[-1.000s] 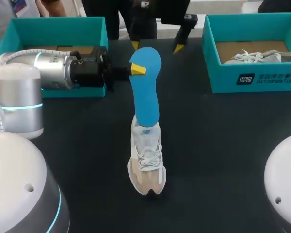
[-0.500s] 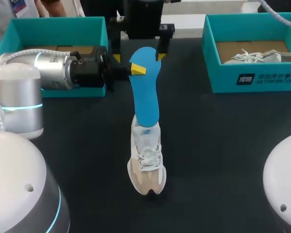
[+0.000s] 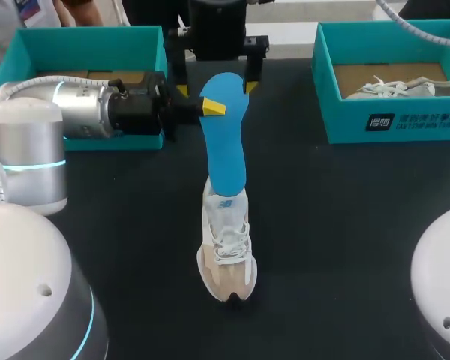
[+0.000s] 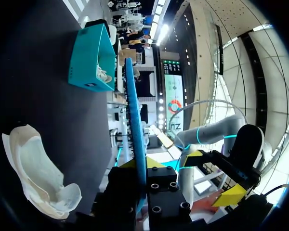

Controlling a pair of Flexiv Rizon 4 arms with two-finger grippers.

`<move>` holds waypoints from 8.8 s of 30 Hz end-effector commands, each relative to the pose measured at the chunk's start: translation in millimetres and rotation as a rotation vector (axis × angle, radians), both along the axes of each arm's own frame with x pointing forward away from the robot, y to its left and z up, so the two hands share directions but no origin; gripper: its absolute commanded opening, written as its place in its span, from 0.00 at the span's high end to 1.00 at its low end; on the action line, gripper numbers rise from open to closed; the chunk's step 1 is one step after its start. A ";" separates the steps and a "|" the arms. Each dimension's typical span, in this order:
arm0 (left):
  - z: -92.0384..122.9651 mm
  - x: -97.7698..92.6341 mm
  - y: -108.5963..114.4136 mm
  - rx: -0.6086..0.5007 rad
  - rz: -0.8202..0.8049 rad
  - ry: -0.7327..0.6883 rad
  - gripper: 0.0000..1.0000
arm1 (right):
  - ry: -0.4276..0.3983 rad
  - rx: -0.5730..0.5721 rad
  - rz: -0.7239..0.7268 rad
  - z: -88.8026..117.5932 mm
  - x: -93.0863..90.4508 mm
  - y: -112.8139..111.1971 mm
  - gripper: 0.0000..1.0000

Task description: Take the shoe out of the shoebox, open the shoe tongue, remove and reinsert the insole, then place the shoe into the shoebox

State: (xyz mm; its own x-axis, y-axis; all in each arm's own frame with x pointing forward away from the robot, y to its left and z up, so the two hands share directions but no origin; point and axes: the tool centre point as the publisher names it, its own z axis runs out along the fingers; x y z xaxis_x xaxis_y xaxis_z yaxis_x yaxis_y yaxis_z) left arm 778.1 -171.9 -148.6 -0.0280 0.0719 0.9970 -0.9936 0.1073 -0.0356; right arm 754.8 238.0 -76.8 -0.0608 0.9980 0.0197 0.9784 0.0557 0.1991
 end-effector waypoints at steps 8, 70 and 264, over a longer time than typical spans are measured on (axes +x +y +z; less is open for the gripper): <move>0.4 -0.8 -0.2 0.002 0.002 0.000 1.00 | -0.014 0.004 0.005 -0.1 -1.7 -0.8 0.00; 0.4 -0.8 -0.2 0.002 0.002 0.000 1.00 | -0.005 1.238 0.003 -30.0 -2.5 -128.2 0.00; 35.9 13.5 9.2 -0.337 0.004 -3.065 1.00 | 0.027 1.351 0.102 -39.3 9.8 -130.4 0.00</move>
